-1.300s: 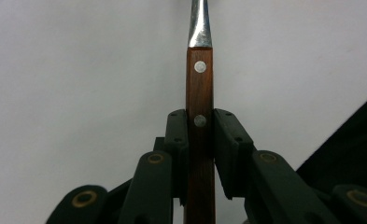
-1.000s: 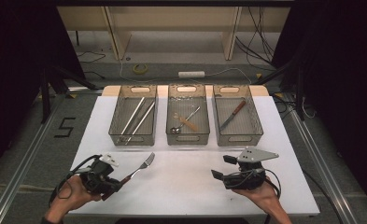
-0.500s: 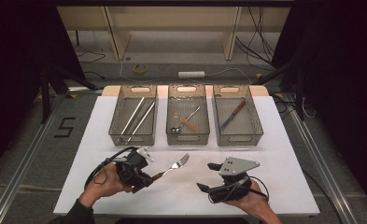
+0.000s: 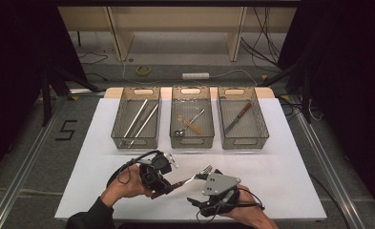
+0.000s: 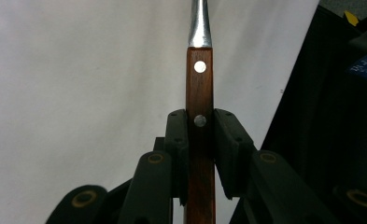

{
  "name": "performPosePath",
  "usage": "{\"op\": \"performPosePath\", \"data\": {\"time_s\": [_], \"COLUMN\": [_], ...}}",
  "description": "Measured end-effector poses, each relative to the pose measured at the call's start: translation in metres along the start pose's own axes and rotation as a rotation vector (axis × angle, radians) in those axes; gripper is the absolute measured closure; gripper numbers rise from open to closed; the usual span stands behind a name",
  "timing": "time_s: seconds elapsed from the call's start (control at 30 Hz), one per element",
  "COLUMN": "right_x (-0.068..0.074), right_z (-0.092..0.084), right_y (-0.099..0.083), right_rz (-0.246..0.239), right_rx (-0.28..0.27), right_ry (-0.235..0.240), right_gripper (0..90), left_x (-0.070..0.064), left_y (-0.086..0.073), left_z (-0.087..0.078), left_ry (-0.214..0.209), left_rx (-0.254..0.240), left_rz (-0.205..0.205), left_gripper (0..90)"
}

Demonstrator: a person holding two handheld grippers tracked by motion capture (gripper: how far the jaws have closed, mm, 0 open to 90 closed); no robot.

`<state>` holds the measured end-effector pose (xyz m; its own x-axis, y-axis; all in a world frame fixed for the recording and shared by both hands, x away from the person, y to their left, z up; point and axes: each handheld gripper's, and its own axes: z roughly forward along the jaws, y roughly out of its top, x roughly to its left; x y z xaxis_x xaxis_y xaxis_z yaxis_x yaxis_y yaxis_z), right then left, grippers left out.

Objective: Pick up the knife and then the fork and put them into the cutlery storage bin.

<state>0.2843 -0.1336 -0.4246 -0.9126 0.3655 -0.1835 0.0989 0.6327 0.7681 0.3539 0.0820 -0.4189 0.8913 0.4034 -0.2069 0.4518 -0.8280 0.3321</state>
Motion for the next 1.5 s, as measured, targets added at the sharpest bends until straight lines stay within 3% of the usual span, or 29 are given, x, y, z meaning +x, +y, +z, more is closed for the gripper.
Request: {"op": "performPosePath", "data": {"time_s": [0.27,0.6,0.7,0.8,1.23,1.5], "right_x": [0.009,0.015,0.015,0.019,0.023,0.023], "right_z": [0.025,0.038,0.04,0.043,0.045,0.041], "right_y": [0.004,0.002,0.002,0.001,-0.002,-0.002], "right_rz": [-0.145,-0.259,-0.315,-0.342,-0.409,-0.523], "right_rx": [0.075,0.131,0.145,0.17,0.175,0.185], "right_ry": [-0.017,-0.048,-0.053,-0.049,-0.072,-0.072], "right_gripper": [32.6,41.6,46.2,50.8,70.1,76.7], "left_x": [-0.01,-0.016,-0.019,-0.019,-0.02,-0.02], "left_y": [0.008,0.013,0.014,0.015,0.016,0.016], "left_z": [0.002,0.004,0.003,0.004,0.003,0.0], "left_ry": [-0.024,-0.047,-0.051,-0.062,-0.086,-0.103], "left_rx": [0.02,0.034,0.038,0.039,0.037,0.004], "left_rz": [0.033,0.044,0.056,0.052,0.053,0.068], "left_gripper": [75.9,75.9,75.9,75.9,75.8,75.6]}}
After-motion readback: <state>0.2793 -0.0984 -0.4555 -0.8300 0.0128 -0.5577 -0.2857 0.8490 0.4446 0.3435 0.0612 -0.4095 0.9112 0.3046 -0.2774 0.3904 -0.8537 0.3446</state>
